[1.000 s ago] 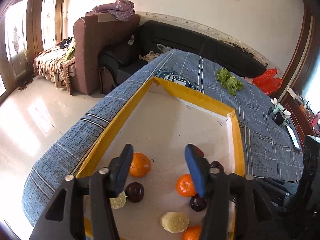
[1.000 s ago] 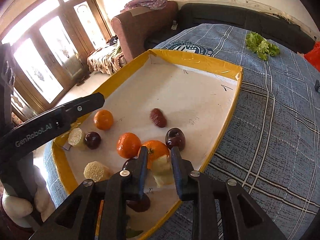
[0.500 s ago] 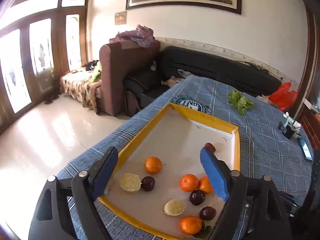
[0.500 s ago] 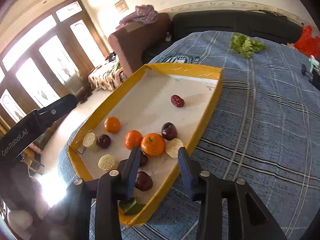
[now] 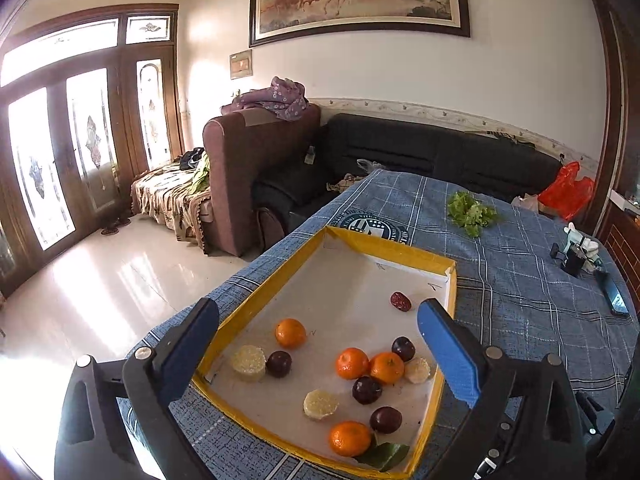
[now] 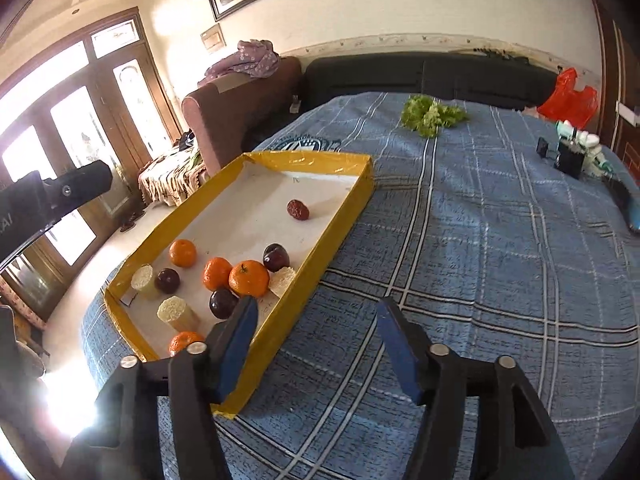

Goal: Organize fruits

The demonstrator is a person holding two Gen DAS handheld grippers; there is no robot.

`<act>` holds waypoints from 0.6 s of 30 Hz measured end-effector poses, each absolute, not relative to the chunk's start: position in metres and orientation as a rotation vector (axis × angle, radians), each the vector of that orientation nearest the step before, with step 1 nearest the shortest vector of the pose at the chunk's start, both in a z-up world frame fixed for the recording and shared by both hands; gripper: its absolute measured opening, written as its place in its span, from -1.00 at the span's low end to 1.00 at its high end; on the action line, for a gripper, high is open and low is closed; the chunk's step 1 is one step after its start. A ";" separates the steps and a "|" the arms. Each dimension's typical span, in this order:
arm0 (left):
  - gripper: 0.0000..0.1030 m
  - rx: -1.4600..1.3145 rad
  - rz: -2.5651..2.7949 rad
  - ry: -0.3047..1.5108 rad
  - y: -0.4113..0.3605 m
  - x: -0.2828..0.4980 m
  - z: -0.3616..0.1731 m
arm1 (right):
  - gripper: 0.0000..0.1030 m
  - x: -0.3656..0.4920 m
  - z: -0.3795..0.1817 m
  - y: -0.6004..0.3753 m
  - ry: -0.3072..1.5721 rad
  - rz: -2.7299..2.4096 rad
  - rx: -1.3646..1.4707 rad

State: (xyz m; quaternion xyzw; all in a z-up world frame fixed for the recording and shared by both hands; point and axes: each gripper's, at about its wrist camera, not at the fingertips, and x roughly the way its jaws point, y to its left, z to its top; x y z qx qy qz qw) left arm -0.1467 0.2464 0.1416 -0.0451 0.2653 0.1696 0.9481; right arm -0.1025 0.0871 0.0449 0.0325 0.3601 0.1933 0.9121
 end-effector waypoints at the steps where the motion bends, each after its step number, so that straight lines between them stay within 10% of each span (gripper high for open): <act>1: 0.94 -0.090 0.338 0.547 0.245 -0.146 0.141 | 0.39 -0.104 0.047 0.086 0.735 0.399 0.057; 18: 0.94 -0.115 0.253 0.670 0.236 -0.134 0.120 | 0.48 -0.107 0.044 0.079 0.748 0.362 0.038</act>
